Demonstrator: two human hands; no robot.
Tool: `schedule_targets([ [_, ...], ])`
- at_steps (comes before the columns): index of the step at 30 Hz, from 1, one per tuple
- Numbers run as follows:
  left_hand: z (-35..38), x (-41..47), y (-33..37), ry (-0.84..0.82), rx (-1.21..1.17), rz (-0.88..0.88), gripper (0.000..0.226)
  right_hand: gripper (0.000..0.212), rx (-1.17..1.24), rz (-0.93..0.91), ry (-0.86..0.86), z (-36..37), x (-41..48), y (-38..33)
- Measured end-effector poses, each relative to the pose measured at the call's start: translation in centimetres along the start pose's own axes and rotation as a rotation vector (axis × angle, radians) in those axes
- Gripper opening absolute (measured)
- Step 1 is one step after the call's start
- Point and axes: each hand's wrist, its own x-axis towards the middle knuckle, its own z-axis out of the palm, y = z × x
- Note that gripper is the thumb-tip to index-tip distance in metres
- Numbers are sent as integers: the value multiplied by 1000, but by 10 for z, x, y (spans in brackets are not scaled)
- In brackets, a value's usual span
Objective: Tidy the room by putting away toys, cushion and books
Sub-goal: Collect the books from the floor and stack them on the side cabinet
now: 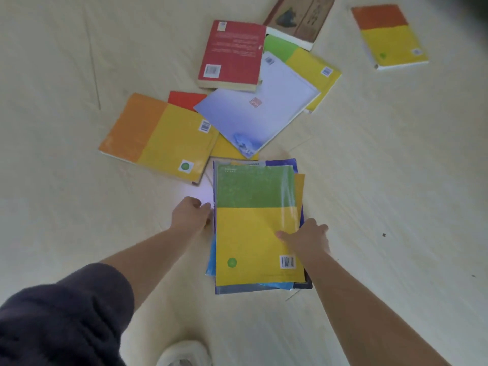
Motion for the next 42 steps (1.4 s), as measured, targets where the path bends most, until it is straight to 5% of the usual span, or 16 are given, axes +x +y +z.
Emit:
schedule_targets([
  [6,-37,31,10,220,-930,-357,23,70,39,49,-9,1,2,1],
  [10,-46,35,33,84,-1118,-432,6,70,36,58,6,1,-3,0],
  [12,-49,38,36,20,-1111,-440,19,71,36,49,11,1,-6,-2],
  [15,-49,38,40,90,-854,-386,15,83,-91,-53,107,-4,-10,-10],
  [18,-39,40,33,334,36,-51,52,97,-334,-323,223,-4,-11,-21],
  [21,-28,47,39,347,471,270,72,94,-455,-524,168,2,-8,-31],
  [25,-19,71,55,239,680,237,99,90,-474,-539,37,4,-5,-31],
  [29,-19,85,61,228,729,203,100,90,-554,-539,32,1,-6,-34],
  [35,-24,76,70,188,1001,289,69,85,-536,-542,50,1,-10,-34],
  [39,-42,65,83,128,921,404,24,80,-551,-526,0,-1,-11,-36],
  [42,-55,49,69,149,951,462,16,70,-566,-503,-17,-6,-11,-44],
])
